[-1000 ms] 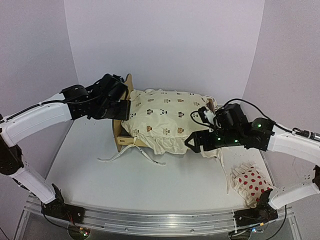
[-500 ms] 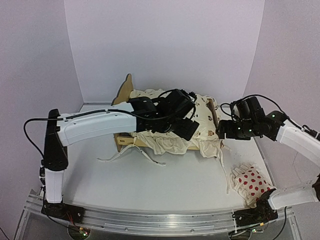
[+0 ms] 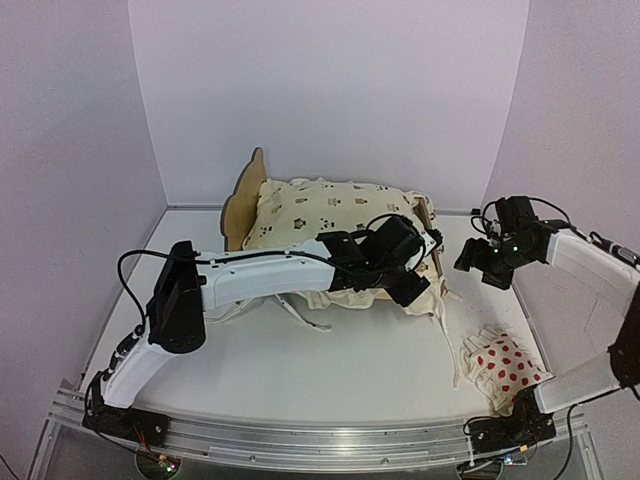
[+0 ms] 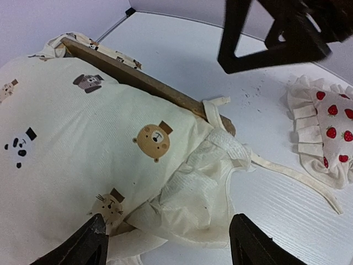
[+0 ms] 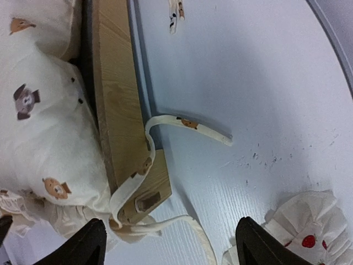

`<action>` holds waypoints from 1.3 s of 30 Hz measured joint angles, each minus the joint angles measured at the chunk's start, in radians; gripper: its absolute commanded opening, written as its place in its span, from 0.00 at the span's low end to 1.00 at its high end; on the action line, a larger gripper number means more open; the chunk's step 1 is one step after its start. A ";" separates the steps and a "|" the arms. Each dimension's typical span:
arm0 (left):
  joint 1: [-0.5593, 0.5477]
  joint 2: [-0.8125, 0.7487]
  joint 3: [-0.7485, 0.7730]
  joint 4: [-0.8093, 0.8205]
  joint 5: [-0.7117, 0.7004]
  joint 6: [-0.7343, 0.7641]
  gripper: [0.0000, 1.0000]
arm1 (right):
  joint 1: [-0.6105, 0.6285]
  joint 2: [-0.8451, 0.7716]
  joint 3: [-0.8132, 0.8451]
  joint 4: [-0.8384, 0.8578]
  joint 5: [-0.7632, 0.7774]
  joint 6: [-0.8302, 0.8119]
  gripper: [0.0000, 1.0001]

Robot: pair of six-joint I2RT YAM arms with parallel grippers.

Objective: Set up the pet bed

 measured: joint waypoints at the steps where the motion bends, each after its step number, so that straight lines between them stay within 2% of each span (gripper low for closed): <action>1: 0.000 -0.006 -0.031 0.023 0.001 0.001 0.74 | -0.009 0.054 0.031 -0.001 -0.022 0.006 0.74; 3: -0.001 -0.028 -0.098 0.038 -0.007 -0.004 0.74 | -0.013 0.151 0.097 0.016 -0.057 0.015 0.72; 6: -0.003 -0.088 -0.204 0.036 -0.054 -0.024 0.81 | -0.013 0.288 0.213 0.042 -0.102 0.024 0.68; 13: 0.015 -0.379 -0.404 -0.042 -0.291 -0.108 0.82 | -0.013 0.487 0.400 0.075 -0.145 0.024 0.53; 18: 0.112 -0.613 -0.548 -0.071 -0.409 -0.186 0.85 | -0.013 0.577 0.468 0.076 -0.150 0.007 0.51; 22: 0.220 -0.728 -0.634 -0.090 -0.454 -0.237 0.88 | -0.013 0.631 0.499 0.063 -0.152 -0.016 0.46; 26: 0.292 -0.775 -0.660 -0.132 -0.479 -0.262 0.88 | -0.008 0.667 0.517 0.051 -0.154 -0.043 0.36; 31: 0.346 -0.787 -0.674 -0.160 -0.487 -0.288 0.88 | 0.018 0.697 0.544 0.020 -0.136 -0.076 0.18; 39: 0.380 -0.825 -0.721 -0.192 -0.479 -0.305 0.85 | 0.104 0.713 0.591 -0.019 -0.015 -0.147 0.03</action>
